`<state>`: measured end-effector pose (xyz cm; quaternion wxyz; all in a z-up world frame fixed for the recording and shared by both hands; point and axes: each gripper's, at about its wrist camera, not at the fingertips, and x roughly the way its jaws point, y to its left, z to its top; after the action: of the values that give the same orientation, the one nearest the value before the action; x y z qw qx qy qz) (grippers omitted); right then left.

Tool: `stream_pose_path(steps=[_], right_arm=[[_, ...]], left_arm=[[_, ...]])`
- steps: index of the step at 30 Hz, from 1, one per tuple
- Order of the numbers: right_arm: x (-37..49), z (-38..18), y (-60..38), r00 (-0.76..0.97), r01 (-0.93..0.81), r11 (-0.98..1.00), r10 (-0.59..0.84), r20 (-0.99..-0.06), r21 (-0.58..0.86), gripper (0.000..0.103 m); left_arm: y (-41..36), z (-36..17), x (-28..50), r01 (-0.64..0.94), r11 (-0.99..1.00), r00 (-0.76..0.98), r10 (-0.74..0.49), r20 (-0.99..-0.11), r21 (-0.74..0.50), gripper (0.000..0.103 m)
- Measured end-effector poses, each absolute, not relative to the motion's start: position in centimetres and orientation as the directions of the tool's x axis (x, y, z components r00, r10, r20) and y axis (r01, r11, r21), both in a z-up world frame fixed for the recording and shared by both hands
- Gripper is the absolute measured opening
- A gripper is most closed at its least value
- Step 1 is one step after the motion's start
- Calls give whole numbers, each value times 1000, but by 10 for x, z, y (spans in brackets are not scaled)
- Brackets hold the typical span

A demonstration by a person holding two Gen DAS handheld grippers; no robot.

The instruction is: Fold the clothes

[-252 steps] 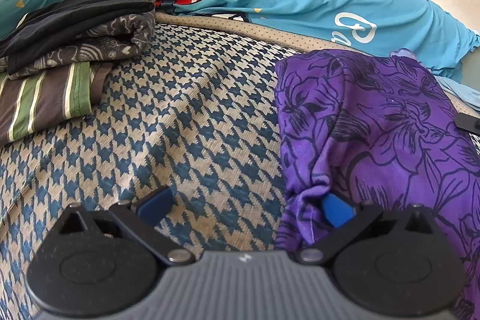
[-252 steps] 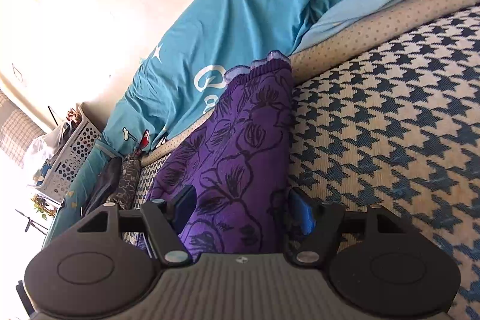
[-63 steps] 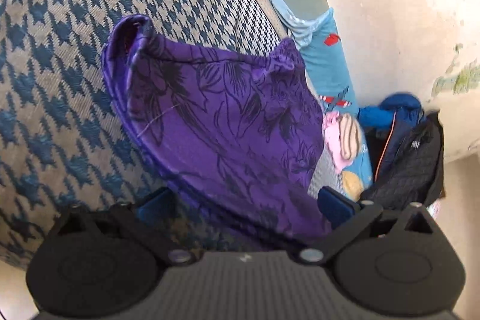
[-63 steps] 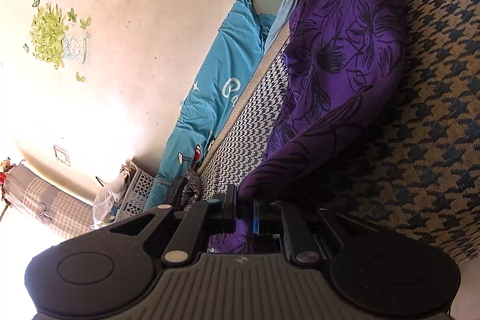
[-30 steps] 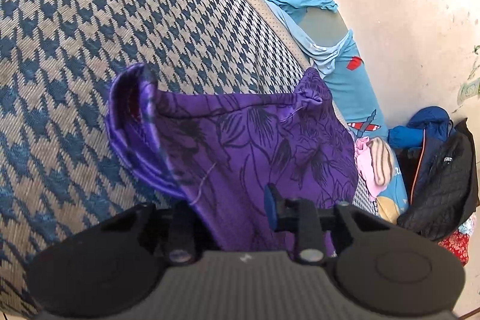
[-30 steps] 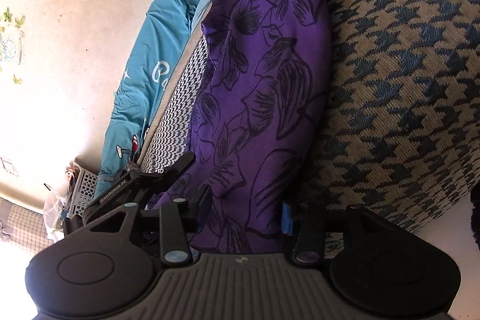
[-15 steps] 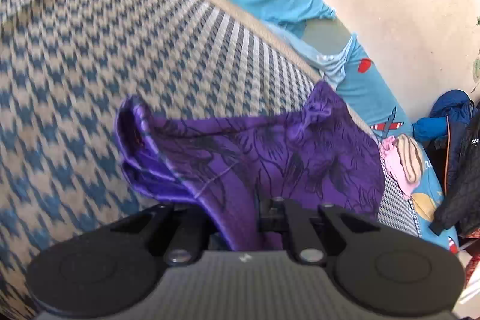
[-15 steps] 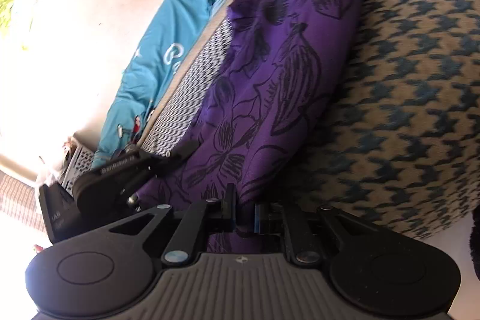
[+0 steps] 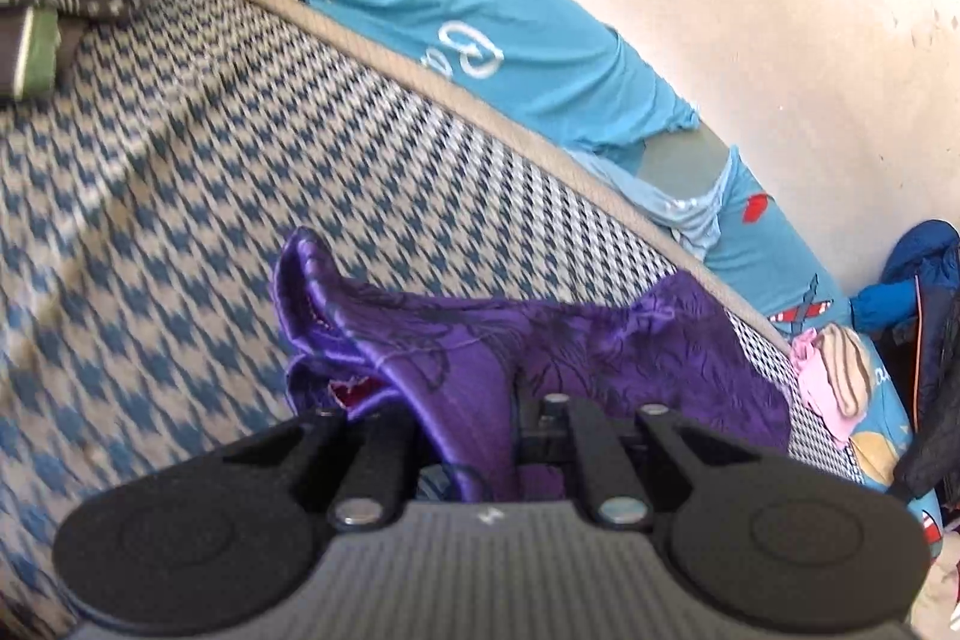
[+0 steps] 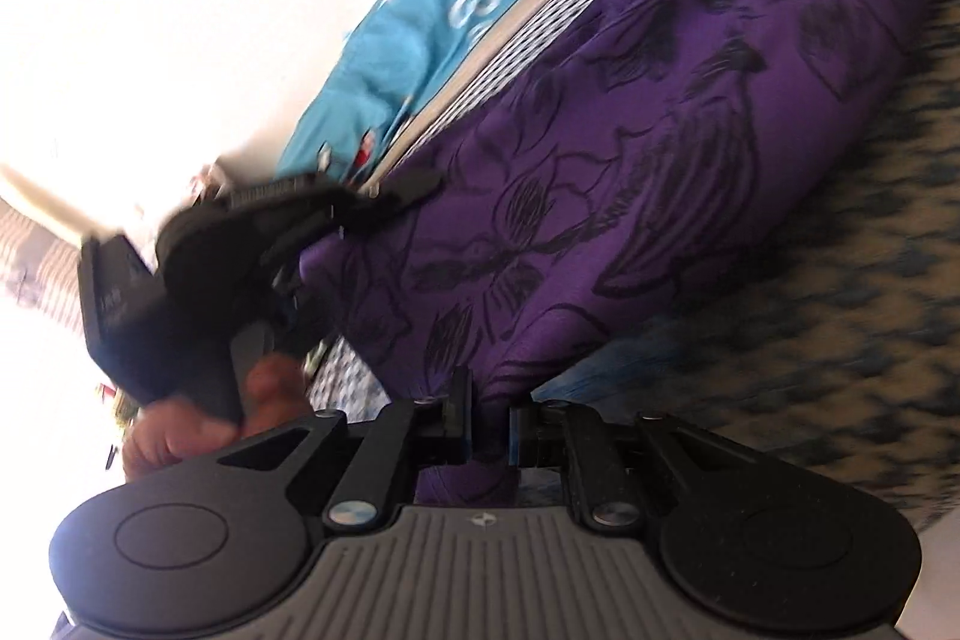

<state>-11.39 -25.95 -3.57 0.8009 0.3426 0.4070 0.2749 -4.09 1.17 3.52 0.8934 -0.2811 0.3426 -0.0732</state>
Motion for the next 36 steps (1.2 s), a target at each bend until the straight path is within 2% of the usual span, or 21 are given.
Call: stream_pose_path(steps=[11,14,15,16,17,19,20,21,24,27,31,36], right_arm=[[-86,-32,-185,409,-281,560,805,-430,779,13],[-83,-34,-175,396,-291,573,801,-449,766,19],[-84,-37,-174,377,-295,576,803,-461,762,28],[-84,-40,-174,358,-300,578,805,-473,759,33],[-84,-43,-174,339,-304,581,807,-484,755,42],[-89,-48,-178,316,-303,603,794,-519,738,45],[-91,-49,-180,310,-307,611,789,-530,730,46],[-94,-50,-184,304,-316,606,793,-527,730,46],[-101,-45,-194,314,-348,599,799,-512,721,46],[-98,-35,-197,348,-384,597,800,-488,705,46],[-89,-21,-200,393,-397,599,796,-460,696,46],[-81,-11,-212,421,-394,616,781,-461,682,46]], left_arm=[[58,68,-11,-89,885,771,-228,-594,-456,9],[68,60,-1,-105,887,751,-227,-621,-450,10],[71,54,2,-115,885,739,-227,-634,-451,11],[73,47,4,-135,884,725,-220,-653,-448,13],[75,39,5,-170,885,709,-196,-678,-433,19],[79,25,5,-265,888,673,-109,-732,-376,35],[84,20,4,-328,882,657,-44,-752,-338,46],[91,17,2,-372,863,652,-19,-758,-342,49],[110,17,-3,-415,791,675,-63,-735,-449,49],[109,27,-8,-402,814,709,-13,-705,-419,54],[95,36,-11,-355,833,737,-30,-676,-425,61],[72,40,-8,-309,862,752,-36,-659,-401,76]])
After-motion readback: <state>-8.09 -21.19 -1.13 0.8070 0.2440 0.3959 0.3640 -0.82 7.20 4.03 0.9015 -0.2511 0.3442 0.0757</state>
